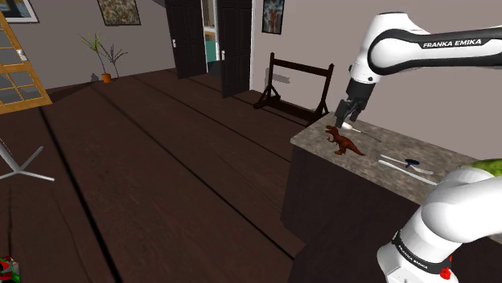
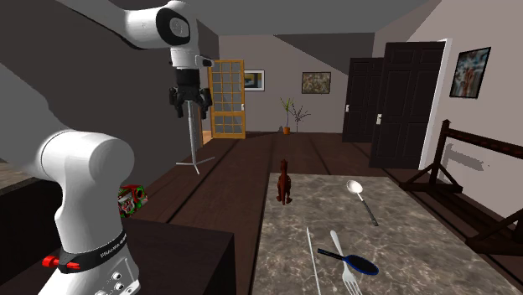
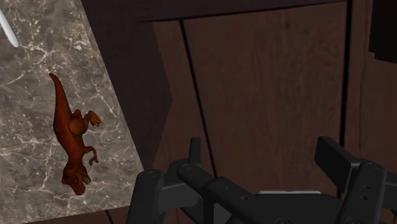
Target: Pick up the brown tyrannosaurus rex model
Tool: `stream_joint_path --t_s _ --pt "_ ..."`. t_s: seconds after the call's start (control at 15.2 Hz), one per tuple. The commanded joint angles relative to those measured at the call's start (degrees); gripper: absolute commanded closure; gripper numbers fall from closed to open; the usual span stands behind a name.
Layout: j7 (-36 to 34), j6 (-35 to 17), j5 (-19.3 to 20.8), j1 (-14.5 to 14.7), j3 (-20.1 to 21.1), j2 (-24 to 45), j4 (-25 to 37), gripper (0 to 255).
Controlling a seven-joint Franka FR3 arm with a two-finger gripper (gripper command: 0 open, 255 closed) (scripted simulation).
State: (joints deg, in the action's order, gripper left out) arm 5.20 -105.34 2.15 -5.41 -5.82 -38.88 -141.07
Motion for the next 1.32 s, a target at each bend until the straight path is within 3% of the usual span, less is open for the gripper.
stream_joint_path --t_s 0.0,0.66,1.25 --pt "1.36 -2.83 0.72 -0.92 -1.83 2.06 -0.72 0" --pt "9.27 -15.85 1.19 -4.10 -11.41 18.07 2.03 0" --pt "19.50 -24.37 -6.01 -5.81 -18.87 36.15 10.02 0"
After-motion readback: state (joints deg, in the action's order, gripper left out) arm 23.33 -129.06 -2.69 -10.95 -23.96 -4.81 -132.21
